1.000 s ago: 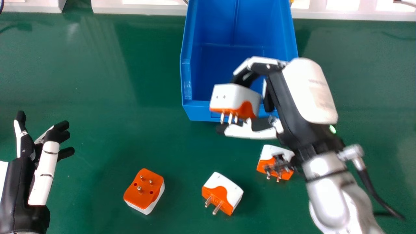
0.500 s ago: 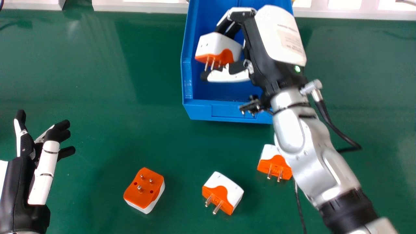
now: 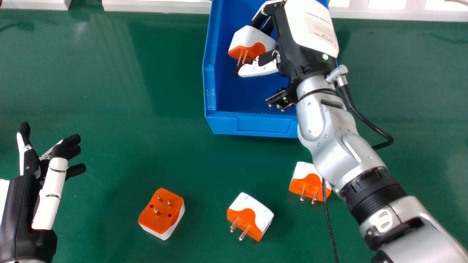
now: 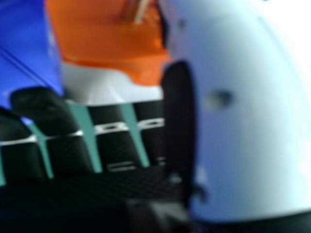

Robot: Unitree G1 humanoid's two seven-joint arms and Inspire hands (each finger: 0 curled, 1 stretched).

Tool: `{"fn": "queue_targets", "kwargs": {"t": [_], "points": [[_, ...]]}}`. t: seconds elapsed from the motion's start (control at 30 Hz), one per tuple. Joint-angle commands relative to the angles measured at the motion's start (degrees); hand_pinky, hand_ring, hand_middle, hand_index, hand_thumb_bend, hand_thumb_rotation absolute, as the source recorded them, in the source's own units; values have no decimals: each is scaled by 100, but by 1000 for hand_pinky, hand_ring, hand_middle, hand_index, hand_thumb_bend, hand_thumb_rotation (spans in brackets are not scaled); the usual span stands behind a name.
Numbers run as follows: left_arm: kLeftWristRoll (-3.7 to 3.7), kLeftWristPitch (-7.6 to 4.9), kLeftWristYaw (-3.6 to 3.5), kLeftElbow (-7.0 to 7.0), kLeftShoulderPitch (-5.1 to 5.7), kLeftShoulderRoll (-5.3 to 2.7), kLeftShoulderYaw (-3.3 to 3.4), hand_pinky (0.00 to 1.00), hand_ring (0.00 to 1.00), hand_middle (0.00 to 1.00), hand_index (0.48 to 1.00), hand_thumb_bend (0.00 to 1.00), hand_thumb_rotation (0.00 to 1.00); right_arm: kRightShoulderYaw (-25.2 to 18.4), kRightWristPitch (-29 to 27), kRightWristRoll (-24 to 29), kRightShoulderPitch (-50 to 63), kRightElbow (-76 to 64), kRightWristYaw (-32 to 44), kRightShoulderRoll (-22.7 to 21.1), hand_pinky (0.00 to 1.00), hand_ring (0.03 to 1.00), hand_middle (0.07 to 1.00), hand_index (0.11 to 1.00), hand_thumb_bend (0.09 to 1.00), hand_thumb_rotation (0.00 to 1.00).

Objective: Pick all objects and put in blue box

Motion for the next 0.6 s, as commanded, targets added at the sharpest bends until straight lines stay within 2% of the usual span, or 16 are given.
{"fn": "queue_targets", "kwargs": {"t": [0.0, 0.1, 0.17, 0.3, 0.47, 0.53, 0.57], "points": [[-70, -22, 26, -154, 43, -21, 45, 738, 827, 825, 832, 518, 808, -24, -80, 102, -345, 89, -269, 52, 153, 219, 365, 507, 497, 39], [-32, -58, 38, -168, 61, -36, 38, 733, 824, 822, 829, 518, 804, -40, -30, 215, -446, 318, -353, 119, 157, 218, 388, 516, 503, 5], [-59, -70, 25, -183, 66, -61, 38, 730, 822, 820, 827, 515, 801, -41, 6, 293, -522, 485, -359, 168, 162, 226, 392, 518, 503, 1], [-37, -23, 39, -277, 113, -99, 34, 723, 817, 817, 823, 522, 794, 40, 17, 304, -607, 683, -373, 208, 151, 208, 389, 515, 503, 0], [-56, 8, 11, -372, 165, -115, 21, 730, 822, 822, 829, 525, 797, 82, 142, 378, -582, 572, -231, 254, 143, 198, 393, 518, 504, 0], [-66, 35, 17, -380, 164, -120, 23, 732, 825, 825, 832, 517, 796, 182, 189, 338, -576, 491, -68, 201, 173, 235, 412, 533, 503, 6], [-43, 27, 29, -381, 166, -122, 22, 732, 824, 824, 831, 522, 796, 220, 200, 331, -560, 431, 7, 171, 204, 272, 420, 511, 497, 82]]}}
